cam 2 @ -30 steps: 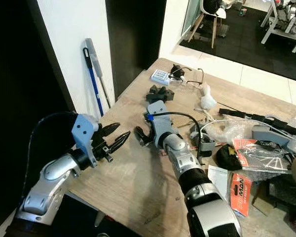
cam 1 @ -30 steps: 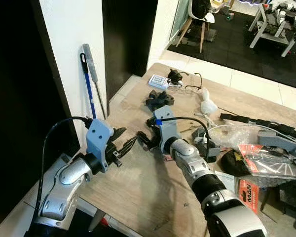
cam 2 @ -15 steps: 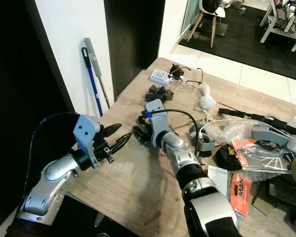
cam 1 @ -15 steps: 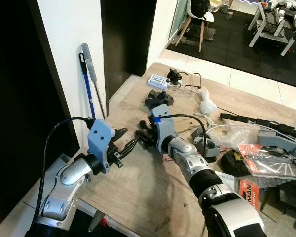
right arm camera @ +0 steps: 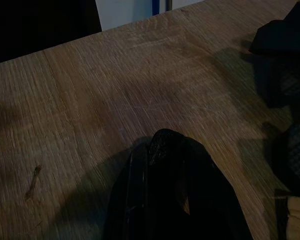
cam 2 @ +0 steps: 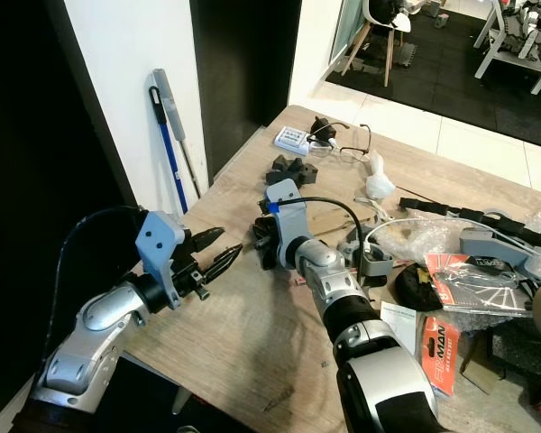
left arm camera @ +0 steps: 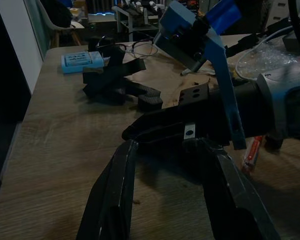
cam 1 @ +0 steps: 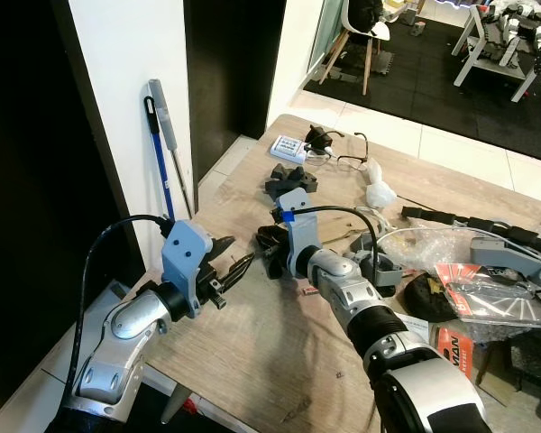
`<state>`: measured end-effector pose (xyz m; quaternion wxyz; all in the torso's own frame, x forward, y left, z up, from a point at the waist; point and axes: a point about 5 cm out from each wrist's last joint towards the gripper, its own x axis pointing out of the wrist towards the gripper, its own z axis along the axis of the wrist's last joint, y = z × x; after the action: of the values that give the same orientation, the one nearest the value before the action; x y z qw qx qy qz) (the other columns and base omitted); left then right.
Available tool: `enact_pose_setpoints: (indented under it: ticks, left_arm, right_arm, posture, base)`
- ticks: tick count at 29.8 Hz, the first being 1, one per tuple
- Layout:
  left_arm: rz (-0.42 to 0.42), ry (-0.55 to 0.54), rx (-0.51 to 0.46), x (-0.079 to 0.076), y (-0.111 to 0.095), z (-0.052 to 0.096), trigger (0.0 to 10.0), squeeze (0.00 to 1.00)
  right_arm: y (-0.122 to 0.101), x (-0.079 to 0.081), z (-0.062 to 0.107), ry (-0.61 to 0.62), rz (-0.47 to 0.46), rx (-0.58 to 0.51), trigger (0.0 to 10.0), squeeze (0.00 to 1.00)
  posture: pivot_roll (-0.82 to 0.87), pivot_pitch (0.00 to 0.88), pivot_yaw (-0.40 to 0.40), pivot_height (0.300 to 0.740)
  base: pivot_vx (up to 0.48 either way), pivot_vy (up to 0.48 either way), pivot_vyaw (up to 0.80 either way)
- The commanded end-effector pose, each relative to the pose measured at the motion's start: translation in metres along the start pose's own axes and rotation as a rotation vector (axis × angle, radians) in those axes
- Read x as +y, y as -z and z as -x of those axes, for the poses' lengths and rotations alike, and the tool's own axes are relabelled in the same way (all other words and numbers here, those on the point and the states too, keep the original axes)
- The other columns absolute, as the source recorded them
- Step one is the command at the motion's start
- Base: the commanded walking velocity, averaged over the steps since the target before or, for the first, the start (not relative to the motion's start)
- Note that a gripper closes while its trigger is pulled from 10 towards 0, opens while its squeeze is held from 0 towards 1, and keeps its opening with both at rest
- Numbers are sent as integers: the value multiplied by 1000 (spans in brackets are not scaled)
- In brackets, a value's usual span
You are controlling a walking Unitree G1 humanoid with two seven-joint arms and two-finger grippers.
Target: Picking trash to rubbish bin
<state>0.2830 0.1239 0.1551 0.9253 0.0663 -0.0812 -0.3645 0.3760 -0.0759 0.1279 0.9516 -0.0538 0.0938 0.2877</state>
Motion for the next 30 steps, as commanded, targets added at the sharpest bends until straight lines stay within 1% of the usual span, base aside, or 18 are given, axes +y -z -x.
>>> enact_pose_setpoints:
  ticks: [1,4,7,9,10,12,13,14,18,22,23,24,25,26,27,28,29,30]
  left_arm:
    - [11,22,19,-5,6,-1,10000,0]
    - [8,16,16,-4,5,-1,10000,0]
    - [-1,4,10,-3,4,-1,10000,0]
    - [1,-22,-8,1,0,-2,10000,0]
    - [1,-22,-8,1,0,-2,10000,0]
    - [0,-35,-11,4,-1,-2,10000,0]
    - [0,-35,-11,4,-1,-2,10000,0]
    - [0,-40,-10,4,-1,-2,10000,0]
    - [1,-44,-10,5,-1,-2,10000,0]
    - [1,-45,-11,5,-1,-2,10000,0]
    - [-13,-86,-7,9,-1,-3,10000,0]
    - [-13,-86,-7,9,-1,-3,10000,0]
    - [-13,-165,-6,16,-1,-4,10000,0]
    - [4,-256,-5,23,-2,-3,10000,0]
    - [4,-256,-5,23,-2,-3,10000,0]
    - [18,-316,-3,28,-2,-2,10000,0]
    - [18,-316,-3,28,-2,-2,10000,0]
    - [46,-413,-39,35,-9,3,10000,0]
  right_arm:
    - [29,-3,7,12,-52,109,0,0]
    - [14,-6,6,14,-112,30,0,0]
    - [6,-9,5,23,-124,-13,0,0]
    - [-21,-15,6,34,-155,-142,0,0]
    - [-21,-15,6,34,-155,-142,0,0]
    - [-42,-19,9,33,-169,-246,0,0]
    - [-42,-19,9,33,-169,-246,0,0]
    - [-50,-19,11,26,-169,-289,0,0]
    - [-64,-18,18,10,-164,-368,0,0]
    - [-69,-17,20,1,-165,-398,0,0]
    - [-77,-16,25,-4,-148,-447,0,0]
    - [-77,-16,25,-4,-148,-447,0,0]
    - [-82,-17,30,24,-93,-486,0,0]
    - [-83,-21,35,87,-35,-509,10000,0]
    - [-83,-21,35,87,-35,-509,10000,0]
    - [-83,-24,39,132,3,-521,10000,0]
    - [-83,-24,39,132,3,-521,10000,0]
    - [-85,-28,49,190,91,-574,10000,0]
  posture:
    - [-21,141,-72,740]
    - [-20,143,-71,740]
    - [-20,144,-70,740]
    - [-20,145,-67,740]
    - [-20,145,-67,740]
    - [-20,145,-67,740]
    - [-20,145,-67,740]
    - [-21,147,-65,740]
    - [-23,149,-60,740]
    - [-23,151,-59,740]
    - [-26,150,-58,740]
    - [-26,150,-58,740]
    - [-27,150,-58,740]
    - [-28,148,-58,740]
    - [-28,148,-58,740]
    - [-30,148,-59,740]
    - [-30,148,-59,740]
    - [-28,150,-56,740]
  base:
    - [0,0,0]
    - [0,0,0]
    - [0,0,0]
    - [0,0,0]
    - [0,0,0]
    - [0,0,0]
    - [0,0,0]
    - [0,0,0]
    - [0,0,0]
    - [0,0,0]
    - [0,0,0]
    - [0,0,0]
    - [0,0,0]
    - [0,0,0]
    - [0,0,0]
    - [0,0,0]
    - [0,0,0]
    - [0,0,0]
